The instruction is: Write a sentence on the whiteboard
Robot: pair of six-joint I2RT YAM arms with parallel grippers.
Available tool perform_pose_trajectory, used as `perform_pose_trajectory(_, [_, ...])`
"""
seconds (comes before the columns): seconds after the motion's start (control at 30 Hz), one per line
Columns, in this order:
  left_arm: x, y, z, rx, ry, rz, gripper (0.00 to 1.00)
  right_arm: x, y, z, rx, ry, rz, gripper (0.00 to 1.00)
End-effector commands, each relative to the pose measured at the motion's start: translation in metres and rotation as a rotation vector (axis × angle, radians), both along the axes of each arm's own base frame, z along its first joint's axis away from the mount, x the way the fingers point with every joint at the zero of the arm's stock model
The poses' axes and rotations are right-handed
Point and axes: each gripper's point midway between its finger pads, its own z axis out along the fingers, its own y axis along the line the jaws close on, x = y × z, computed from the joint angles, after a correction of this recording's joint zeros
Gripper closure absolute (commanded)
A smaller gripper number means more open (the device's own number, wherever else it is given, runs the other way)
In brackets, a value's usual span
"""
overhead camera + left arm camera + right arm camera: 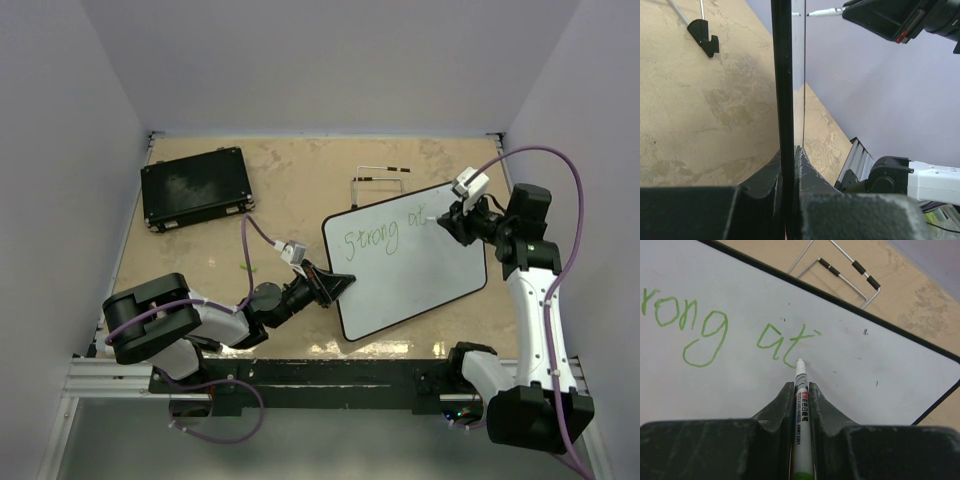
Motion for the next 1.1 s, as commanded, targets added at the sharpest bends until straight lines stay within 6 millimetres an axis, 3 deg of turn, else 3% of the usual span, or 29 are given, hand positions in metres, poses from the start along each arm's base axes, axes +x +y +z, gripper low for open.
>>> perform_pose_trajectory(0.0, [-0.006, 0.0, -0.008, 0.075, -0.085, -0.032, 1.0, 0.003, 0.003, 0.048, 0.014, -0.121, 0.01, 1.0])
perform_pose_trajectory(0.47, [-0.007, 0.003, -0.007, 0.072, -0.088, -0.03, 1.0, -0.004, 0.003, 0.042, 0.055, -0.118, 0.02, 1.0])
perform_pose_trajectory(1.07, [-0.007, 0.008, -0.006, 0.067, -0.089, -0.022, 1.0, -0.006, -0.02, 0.037, 0.08, -0.104, 0.007, 1.0])
